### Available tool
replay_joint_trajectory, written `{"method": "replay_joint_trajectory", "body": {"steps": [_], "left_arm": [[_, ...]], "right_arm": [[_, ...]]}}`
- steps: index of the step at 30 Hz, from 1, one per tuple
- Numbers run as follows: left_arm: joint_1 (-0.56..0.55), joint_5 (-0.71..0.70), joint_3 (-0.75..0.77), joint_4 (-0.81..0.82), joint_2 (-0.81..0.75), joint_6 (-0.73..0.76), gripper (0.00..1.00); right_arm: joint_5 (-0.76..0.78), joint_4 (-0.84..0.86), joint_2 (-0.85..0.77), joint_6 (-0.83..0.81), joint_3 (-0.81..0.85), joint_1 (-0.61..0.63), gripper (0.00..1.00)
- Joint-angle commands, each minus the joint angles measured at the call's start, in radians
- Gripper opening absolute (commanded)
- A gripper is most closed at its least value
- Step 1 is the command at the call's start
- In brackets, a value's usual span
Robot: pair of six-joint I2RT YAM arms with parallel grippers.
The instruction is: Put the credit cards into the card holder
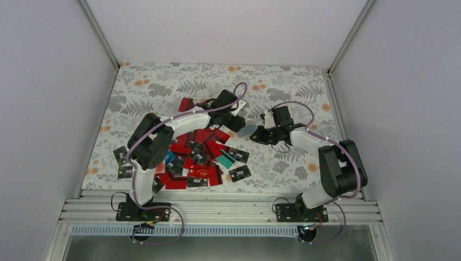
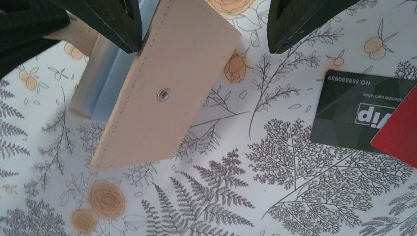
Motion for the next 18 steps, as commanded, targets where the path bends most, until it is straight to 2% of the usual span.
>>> {"method": "replay_joint_trajectory", "body": {"steps": [1, 14, 18], "left_arm": [[0.009, 0.01, 0.048, -0.008, 0.045, -0.018, 0.63], [0.013, 0.051, 0.178, -0.033, 0.152, -0.017, 0.53], [0.013, 0.103, 0.209, -0.021, 0.179, 0.001, 0.5]], "right_arm": [[0.0, -0.006, -0.015, -0.019, -0.009, -0.004, 0.04], [-0.002, 0.0, -0.007, -0.022, -0.015, -0.004, 0.04], [-0.001, 0.0, -0.007, -0.024, -0.015, -0.003, 0.04]]}}
